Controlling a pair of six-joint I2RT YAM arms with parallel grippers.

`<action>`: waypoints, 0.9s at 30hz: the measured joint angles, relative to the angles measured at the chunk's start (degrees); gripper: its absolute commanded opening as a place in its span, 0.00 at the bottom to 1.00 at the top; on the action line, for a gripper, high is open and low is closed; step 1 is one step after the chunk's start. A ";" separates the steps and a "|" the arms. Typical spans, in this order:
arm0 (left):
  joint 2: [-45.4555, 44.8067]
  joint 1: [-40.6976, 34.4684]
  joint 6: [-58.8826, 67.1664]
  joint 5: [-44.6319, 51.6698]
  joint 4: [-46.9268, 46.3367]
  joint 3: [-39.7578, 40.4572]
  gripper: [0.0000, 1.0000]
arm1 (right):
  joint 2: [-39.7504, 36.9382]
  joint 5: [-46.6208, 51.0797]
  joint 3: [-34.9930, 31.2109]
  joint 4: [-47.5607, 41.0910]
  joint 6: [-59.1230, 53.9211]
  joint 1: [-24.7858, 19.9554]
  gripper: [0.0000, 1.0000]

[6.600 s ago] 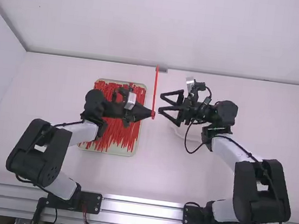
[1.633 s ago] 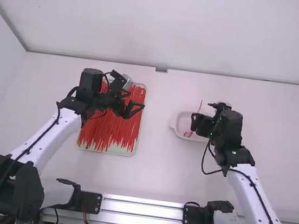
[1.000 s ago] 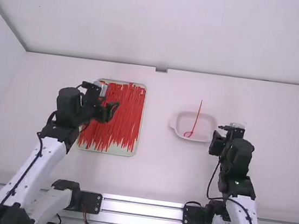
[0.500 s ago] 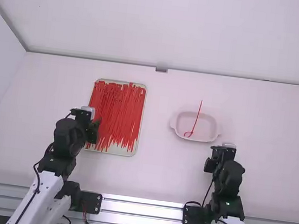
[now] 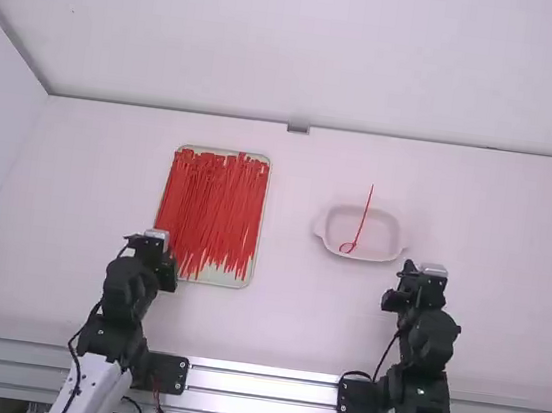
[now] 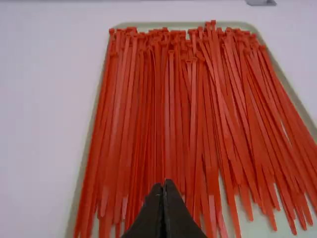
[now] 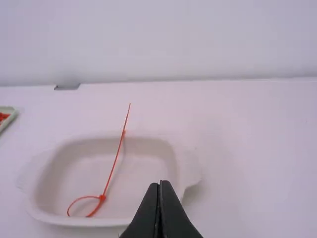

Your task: Fasten the cable tie

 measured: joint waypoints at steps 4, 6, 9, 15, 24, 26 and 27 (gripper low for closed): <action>-4.50 -0.02 -0.02 -0.20 0.04 0.00 0.00 | -3.08 0.07 0.00 0.00 0.02 0.00 0.00; -5.62 -0.02 0.00 -0.20 0.04 0.00 0.00 | -3.91 0.04 0.00 0.00 -0.04 0.00 0.00; -8.02 0.00 0.00 -0.20 0.04 0.00 0.00 | -5.66 0.15 0.00 0.00 0.00 0.00 0.00; -12.39 -0.02 0.00 -0.33 0.04 0.00 0.00 | -6.43 0.13 0.00 0.00 -0.20 0.00 0.00; -18.25 -0.02 -0.02 -0.33 0.04 0.00 0.00 | -6.43 0.00 0.00 0.00 -0.20 0.00 0.00; -19.06 0.00 0.02 -0.31 0.04 0.00 0.00 | -6.43 0.15 0.00 -0.02 0.00 0.00 0.00; -19.37 0.00 -0.02 -0.33 0.04 0.00 0.00 | -6.43 0.07 0.00 0.00 -0.07 0.00 0.00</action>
